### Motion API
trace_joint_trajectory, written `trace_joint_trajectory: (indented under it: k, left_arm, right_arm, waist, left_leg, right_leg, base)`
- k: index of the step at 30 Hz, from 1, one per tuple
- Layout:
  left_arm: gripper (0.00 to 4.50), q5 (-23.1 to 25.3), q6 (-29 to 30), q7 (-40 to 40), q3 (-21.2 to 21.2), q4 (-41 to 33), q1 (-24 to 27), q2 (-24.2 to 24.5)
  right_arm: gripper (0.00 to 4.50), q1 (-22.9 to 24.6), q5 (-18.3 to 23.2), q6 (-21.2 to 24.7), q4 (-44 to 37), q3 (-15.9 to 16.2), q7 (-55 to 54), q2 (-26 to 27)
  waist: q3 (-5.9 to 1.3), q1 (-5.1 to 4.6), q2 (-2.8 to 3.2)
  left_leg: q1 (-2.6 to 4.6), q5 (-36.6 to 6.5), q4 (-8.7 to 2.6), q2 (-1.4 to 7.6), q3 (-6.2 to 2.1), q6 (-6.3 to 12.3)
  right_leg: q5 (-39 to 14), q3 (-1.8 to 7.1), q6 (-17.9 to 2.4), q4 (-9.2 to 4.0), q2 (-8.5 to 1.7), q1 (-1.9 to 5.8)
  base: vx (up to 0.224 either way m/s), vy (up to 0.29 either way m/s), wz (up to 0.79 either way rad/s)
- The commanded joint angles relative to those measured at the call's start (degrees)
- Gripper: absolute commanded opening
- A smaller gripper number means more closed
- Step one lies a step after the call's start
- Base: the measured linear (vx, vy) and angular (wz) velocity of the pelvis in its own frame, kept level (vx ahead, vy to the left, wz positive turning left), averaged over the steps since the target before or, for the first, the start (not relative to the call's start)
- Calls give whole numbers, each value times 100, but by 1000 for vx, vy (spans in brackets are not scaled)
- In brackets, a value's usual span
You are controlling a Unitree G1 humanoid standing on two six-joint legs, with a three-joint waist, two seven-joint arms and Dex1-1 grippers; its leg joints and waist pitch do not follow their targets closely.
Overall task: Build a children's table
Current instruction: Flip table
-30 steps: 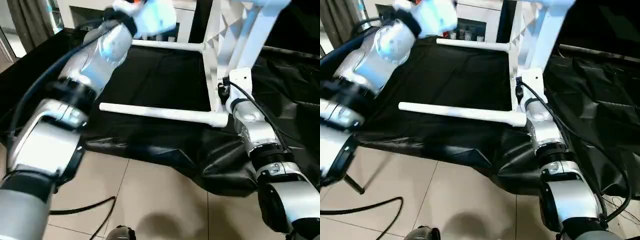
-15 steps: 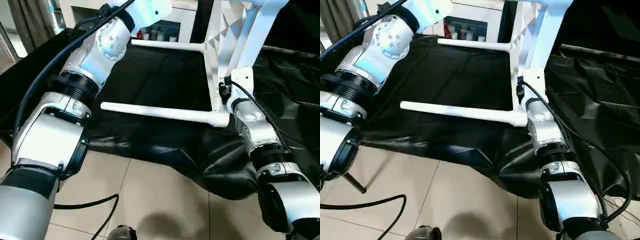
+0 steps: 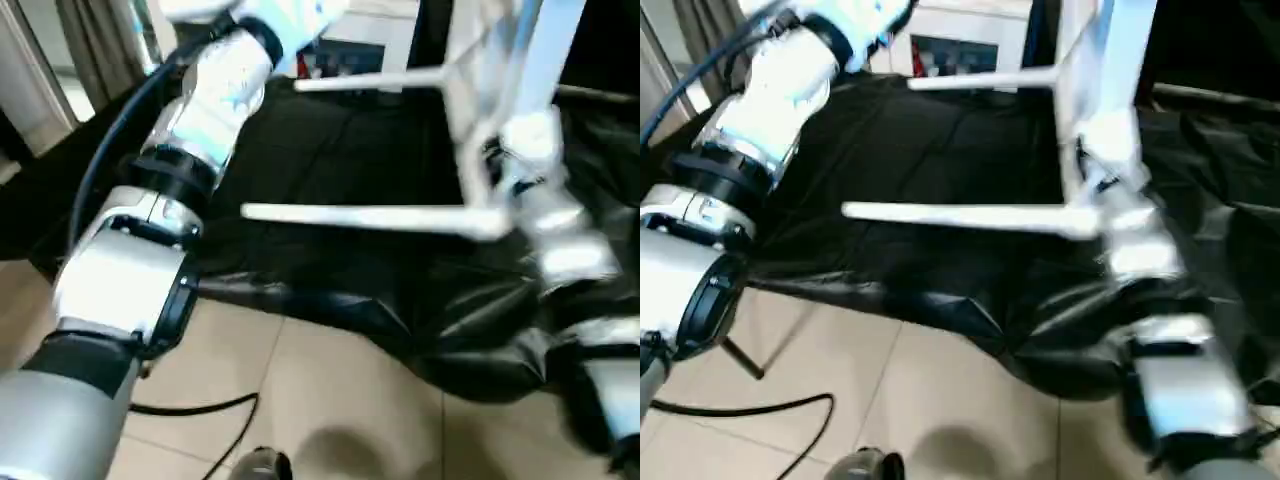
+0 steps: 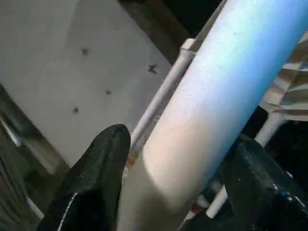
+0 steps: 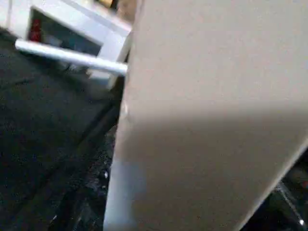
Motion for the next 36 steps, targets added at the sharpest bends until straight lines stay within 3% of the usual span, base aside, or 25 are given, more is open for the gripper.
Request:
trace_joint_trajectory:
  k: [1,5,8,15,16,18,19,20,22,24,25,27,30,31,32,34,35,36]
  left_arm:
    - [273,-1290,194,115,945,101,-38,-191]
    - [273,-1555,368,74,1158,99,-80,-292]
    - [273,-1732,548,83,1346,15,-13,-411]
    - [273,-1834,854,148,1452,-312,337,-542]
    - [273,-1878,932,179,1478,-441,460,-577]
    - [273,-1932,1109,195,1527,-732,742,-640]
    - [272,-1935,1138,197,1529,-775,773,-653]
    - [272,-1950,1171,216,1550,-828,830,-657]
    - [272,-1986,1284,280,1619,-1027,1023,-662]
    - [269,-2002,1378,293,1651,-1166,1166,-643]
    - [264,-2008,1416,294,1665,-1217,1226,-624]
    - [262,-2022,1463,307,1678,-1280,1288,-601]
    - [253,-2054,1617,352,1714,-1474,1431,-566]
    - [250,-2065,1678,380,1727,-1543,1481,-552]
    - [244,-2066,1695,386,1729,-1569,1493,-552]
    - [241,-2060,1831,443,1738,-1780,1595,-555]
    - [239,-2057,1841,455,1739,-1798,1604,-555]
    - [238,-2051,1858,474,1741,-1828,1619,-556]
  right_arm:
    - [212,-324,-217,110,-151,-84,90,-432]
    - [212,-754,-371,186,17,155,714,-819]
    - [212,-1222,-557,306,205,460,1389,-1127]
    - [212,-1944,-852,98,776,826,2087,-1223]
    - [212,-2118,-996,-1,946,978,2272,-1226]
    - [212,-2504,-1195,-159,1307,1207,2536,-1200]
    - [212,-2549,-1199,-178,1358,1218,2555,-1200]
    - [212,-2626,-1245,-213,1424,1260,2570,-1186]
    - [212,-2888,-1404,-344,1660,1394,2609,-1133]
    - [212,-3092,-1512,-438,1835,1472,2628,-1075]
    - [212,-3185,-1552,-471,1908,1502,2626,-1043]
    - [212,-3290,-1619,-521,1994,1551,2602,-1011]
    - [212,-3534,-1744,-629,2206,1647,2589,-910]
    - [212,-3635,-1797,-676,2287,1699,2621,-847]
    - [212,-3659,-1809,-689,2313,1709,2623,-830]
    - [212,-3842,-1894,-790,2523,1772,2666,-670]
    - [212,-3851,-1894,-796,2540,1769,2672,-650]
    - [212,-3867,-1893,-807,2567,1764,2683,-616]
  waist:
    - [-513,-58,-250]
    - [-516,-93,-242]
    - [-477,-137,-245]
    - [-438,-218,-266]
    - [-447,-251,-290]
    - [-425,-286,-282]
    - [-427,-303,-349]
    - [-411,-299,-314]
    - [-410,-351,-349]
    - [-404,-385,-334]
    - [-397,-416,-362]
    - [-397,-430,-332]
    - [-392,-475,-367]
    - [-383,-494,-450]
    - [-377,-476,-414]
    - [-383,-489,-400]
    - [-380,-495,-431]
    - [-377,-488,-422]
  left_leg:
    - [313,-882,-236,330,-214,326]
    - [293,-844,-230,335,-234,422]
    - [302,-1123,-237,349,-238,397]
    - [315,-1501,-253,368,-256,258]
    - [316,-1559,-254,382,-270,210]
    - [316,-1688,-263,378,-269,175]
    - [310,-1686,-251,382,-269,178]
    - [311,-1743,-260,379,-268,158]
    - [316,-1904,-290,398,-289,46]
    - [348,-2187,-313,407,-302,-104]
    - [356,-2337,-329,407,-300,-181]
    - [379,-2538,-354,424,-325,-338]
    - [398,-2910,-366,417,-340,-522]
    - [398,-2955,-366,413,-319,-508]
    - [403,-2916,-363,414,-332,-495]
    - [386,-2865,-370,420,-334,-540]
    - [387,-2854,-367,419,-329,-532]
    - [392,-2859,-369,419,-324,-534]
  right_leg:
    - [-44,170,-1544,-418,-344,155]
    - [-60,148,-1552,-404,-325,166]
    - [-374,152,-1571,-455,-323,144]
    - [-856,161,-1538,-504,-336,104]
    - [-910,154,-1547,-479,-340,104]
    - [-1056,155,-1531,-507,-335,83]
    - [-1094,155,-1530,-490,-338,83]
    - [-1215,172,-1456,-517,-350,67]
    - [-1295,157,-1432,-504,-322,49]
    - [-1391,165,-1376,-503,-313,7]
    - [-1409,176,-1325,-515,-306,-9]
    - [-1418,184,-1273,-509,-313,-33]
    - [-1411,192,-1239,-502,-302,-68]
    - [-1482,197,-1196,-529,-292,-91]
    - [-1501,206,-1187,-524,-319,-89]
    - [-1372,207,-1200,-498,-305,-84]
    - [-1326,209,-1195,-492,-297,-90]
    - [-1323,213,-1187,-495,-302,-95]
  base:
    - [0,0,0]
    - [0,0,0]
    - [0,0,0]
    - [0,0,0]
    - [0,0,0]
    - [0,0,0]
    - [0,0,0]
    - [0,0,0]
    - [0,0,0]
    - [0,0,0]
    - [0,0,0]
    - [0,0,0]
    - [0,0,0]
    - [0,0,0]
    - [0,0,0]
    - [0,0,0]
    - [0,0,0]
    - [0,0,0]
